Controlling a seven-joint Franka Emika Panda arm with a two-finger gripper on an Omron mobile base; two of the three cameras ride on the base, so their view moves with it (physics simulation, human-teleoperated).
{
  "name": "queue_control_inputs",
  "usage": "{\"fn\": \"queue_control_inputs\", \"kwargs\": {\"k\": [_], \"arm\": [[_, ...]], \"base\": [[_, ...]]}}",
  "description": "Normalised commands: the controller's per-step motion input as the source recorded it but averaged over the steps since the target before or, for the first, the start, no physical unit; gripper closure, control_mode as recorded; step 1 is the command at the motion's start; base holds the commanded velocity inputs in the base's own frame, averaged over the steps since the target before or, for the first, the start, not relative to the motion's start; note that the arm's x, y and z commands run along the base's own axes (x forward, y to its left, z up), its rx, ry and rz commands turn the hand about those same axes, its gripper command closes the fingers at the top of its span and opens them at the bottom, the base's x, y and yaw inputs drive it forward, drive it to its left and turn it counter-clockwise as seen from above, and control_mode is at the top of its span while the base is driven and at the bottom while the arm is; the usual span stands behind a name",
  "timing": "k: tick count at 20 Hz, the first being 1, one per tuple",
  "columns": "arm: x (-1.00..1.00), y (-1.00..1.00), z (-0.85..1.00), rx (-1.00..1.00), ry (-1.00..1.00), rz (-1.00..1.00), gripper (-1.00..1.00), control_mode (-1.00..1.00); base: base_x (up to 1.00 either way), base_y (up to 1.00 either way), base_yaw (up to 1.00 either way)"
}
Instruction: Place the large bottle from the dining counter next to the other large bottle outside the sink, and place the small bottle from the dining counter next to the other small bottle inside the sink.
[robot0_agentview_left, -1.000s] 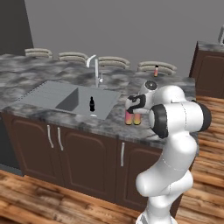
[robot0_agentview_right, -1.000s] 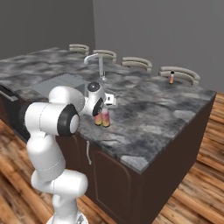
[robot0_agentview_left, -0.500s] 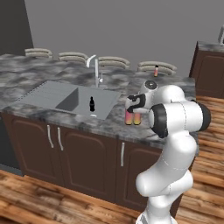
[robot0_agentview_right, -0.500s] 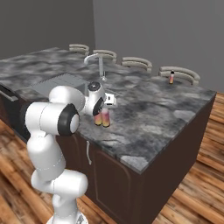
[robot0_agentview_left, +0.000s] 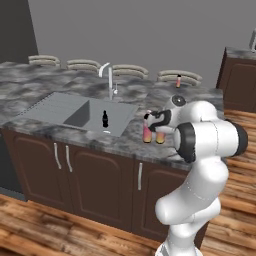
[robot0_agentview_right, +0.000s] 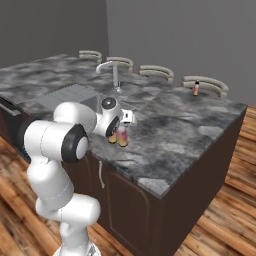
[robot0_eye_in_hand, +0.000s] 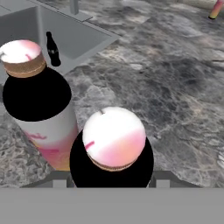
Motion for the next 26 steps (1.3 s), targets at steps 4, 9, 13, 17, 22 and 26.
{"fn": "queue_control_inputs", "kwargs": {"k": [4,9,13,17,22,26], "arm": [[-0.01,-0.09,-0.09,0.00,-0.02,0.00,1.00,-1.00],[0.00,-0.01,-0.16,0.00,-0.01,0.00,1.00,-1.00],[0.00,0.00,-0.26,0.00,0.00,0.00,1.00,-1.00],[-0.03,0.00,-0.37,0.00,0.00,0.00,1.00,-1.00],[-0.23,0.00,-0.21,0.00,-0.04,0.00,1.00,-1.00],[-0.32,0.00,-0.19,0.00,-0.06,0.00,1.00,-1.00]], "base": [[0.00,0.00,0.00],[0.00,0.00,0.00],[0.00,0.00,0.00],[0.00,0.00,0.00],[0.00,0.00,0.00],[0.00,0.00,0.00]]}}
